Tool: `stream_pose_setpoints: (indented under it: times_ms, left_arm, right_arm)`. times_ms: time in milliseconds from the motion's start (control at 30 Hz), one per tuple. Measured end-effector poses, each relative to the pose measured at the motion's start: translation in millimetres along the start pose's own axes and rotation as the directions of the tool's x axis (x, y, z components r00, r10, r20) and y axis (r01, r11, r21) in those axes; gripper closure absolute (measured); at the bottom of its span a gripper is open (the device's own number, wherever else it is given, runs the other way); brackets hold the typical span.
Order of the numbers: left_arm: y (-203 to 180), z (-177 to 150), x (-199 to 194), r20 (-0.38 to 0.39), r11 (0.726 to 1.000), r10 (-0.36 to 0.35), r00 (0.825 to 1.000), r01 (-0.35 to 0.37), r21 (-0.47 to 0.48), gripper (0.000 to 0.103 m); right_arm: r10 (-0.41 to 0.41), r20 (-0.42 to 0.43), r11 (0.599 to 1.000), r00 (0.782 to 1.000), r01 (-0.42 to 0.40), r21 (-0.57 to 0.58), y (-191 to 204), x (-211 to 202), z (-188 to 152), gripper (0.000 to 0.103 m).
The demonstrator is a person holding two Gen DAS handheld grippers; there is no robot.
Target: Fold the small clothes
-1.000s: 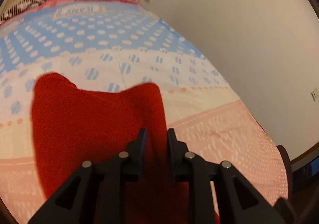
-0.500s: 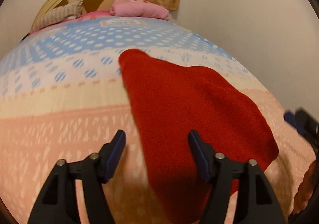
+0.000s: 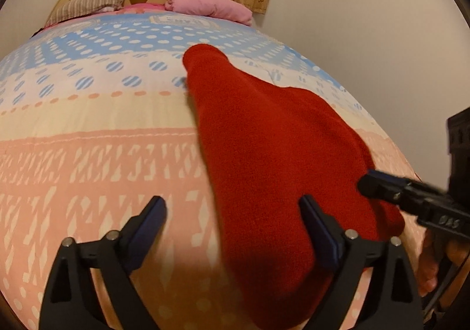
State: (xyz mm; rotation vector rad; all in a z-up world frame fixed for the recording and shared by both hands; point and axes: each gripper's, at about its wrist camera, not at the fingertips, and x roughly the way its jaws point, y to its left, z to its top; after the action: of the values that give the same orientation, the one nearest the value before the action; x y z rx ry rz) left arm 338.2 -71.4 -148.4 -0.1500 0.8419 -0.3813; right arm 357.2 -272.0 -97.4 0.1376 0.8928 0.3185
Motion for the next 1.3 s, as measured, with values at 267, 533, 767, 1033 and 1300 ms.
stream_pose_setpoints:
  times_ms: [267,533,767,1033,1300]
  left_arm:
    - [2.9,-1.1,1.5,0.0,1.0,0.02,1.0,-0.02,-0.015,0.001]
    - [4.3,-1.2,3.4,-0.011,1.0,0.013,1.0,-0.013,-0.015,0.0]
    - [5.4,-0.5,4.0,-0.013,1.0,0.007,1.0,-0.007,-0.019,0.0]
    - [6.6,-1.0,5.0,-0.013,1.0,0.008,1.0,-0.009,-0.027,0.0]
    - [7.3,-0.3,5.2,-0.013,0.999,-0.003,1.0,0.003,-0.032,0.0]
  right_arm:
    - [0.018,0.008,0.998,1.0,-0.017,-0.066,36.9,15.7,54.4,0.061]
    - [-0.023,-0.103,0.996,0.994,0.031,0.083,-2.8,63.6,56.2,0.061]
    - [-0.068,-0.071,0.995,0.995,0.062,-0.076,43.6,55.8,71.4,0.061]
    - [-0.047,-0.174,0.982,0.984,0.014,-0.188,87.4,97.0,68.4,0.061]
    - [0.053,-0.122,0.995,0.991,-0.063,-0.077,62.2,78.4,63.3,0.057]
